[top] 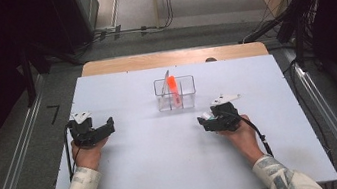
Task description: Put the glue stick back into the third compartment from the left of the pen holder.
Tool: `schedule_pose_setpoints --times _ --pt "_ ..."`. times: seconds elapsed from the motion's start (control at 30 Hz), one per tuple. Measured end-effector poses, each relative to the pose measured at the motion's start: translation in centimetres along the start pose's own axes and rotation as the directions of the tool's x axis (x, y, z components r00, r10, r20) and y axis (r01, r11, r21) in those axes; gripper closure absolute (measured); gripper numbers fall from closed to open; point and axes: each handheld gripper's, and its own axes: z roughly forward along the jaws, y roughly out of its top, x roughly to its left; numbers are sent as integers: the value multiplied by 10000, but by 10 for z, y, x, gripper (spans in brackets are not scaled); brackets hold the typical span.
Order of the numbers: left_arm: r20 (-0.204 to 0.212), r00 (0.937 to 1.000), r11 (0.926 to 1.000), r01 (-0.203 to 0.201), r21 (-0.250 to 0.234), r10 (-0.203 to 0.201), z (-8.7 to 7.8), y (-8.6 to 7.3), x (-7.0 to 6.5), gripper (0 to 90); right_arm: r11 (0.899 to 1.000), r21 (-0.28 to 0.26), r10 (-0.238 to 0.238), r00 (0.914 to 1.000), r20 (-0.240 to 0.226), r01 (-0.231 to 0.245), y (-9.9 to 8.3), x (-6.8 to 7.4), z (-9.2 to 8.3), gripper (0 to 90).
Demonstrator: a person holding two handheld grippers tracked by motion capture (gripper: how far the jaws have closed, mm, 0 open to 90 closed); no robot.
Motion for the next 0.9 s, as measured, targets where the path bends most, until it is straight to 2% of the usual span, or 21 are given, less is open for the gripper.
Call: schedule_pose_setpoints --times 0.6,0.9 --pt "40 10000 10000 -2 15 2 1 0 -1 130 9980 628 -29 9999 -109 36 3 -2 9 477" --pt "45 10000 10000 42 23 -42 1 0 0 130 9970 735 -268 9994 206 252 3 1 10 543"
